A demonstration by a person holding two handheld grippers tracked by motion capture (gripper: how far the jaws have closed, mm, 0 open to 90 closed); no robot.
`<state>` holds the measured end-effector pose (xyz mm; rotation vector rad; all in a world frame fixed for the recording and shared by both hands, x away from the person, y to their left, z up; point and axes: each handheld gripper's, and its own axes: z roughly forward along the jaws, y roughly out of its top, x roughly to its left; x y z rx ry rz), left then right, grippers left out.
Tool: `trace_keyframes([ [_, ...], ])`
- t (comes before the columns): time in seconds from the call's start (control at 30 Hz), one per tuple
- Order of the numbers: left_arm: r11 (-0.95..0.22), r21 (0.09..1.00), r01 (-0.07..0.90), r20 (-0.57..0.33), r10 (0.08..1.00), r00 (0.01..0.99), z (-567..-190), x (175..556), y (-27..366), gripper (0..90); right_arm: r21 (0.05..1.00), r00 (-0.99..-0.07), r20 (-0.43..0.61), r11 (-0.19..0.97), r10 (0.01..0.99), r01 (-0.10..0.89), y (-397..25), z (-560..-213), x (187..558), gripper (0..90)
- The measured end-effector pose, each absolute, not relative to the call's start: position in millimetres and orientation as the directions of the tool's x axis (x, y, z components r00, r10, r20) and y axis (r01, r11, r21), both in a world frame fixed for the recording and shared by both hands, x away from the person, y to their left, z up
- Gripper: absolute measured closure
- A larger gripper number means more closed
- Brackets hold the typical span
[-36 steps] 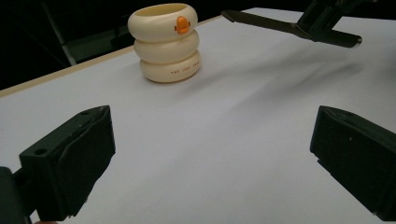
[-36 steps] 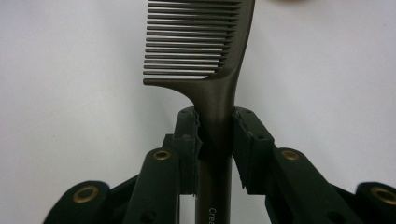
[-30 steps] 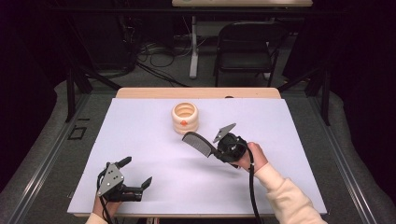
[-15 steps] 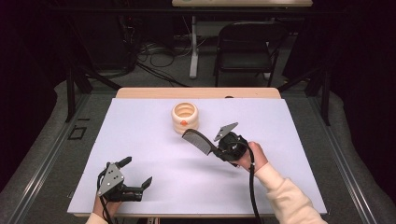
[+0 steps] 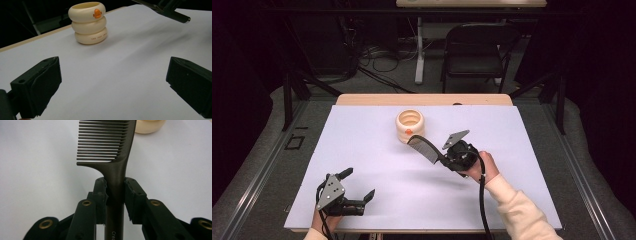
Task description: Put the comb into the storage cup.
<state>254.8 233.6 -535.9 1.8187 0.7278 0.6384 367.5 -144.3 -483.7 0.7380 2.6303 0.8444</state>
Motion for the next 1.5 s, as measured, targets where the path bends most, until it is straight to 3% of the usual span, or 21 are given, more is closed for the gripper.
trace_keyframes([
  [1.5,-0.285,0.94,0.189,0.087,0.733,0.675,-536.4,255.9,233.1,0.1,0.666,-0.806,-0.106,0.643,0.583,0.378,-151.5,-476.9,369.9,72.3],
])
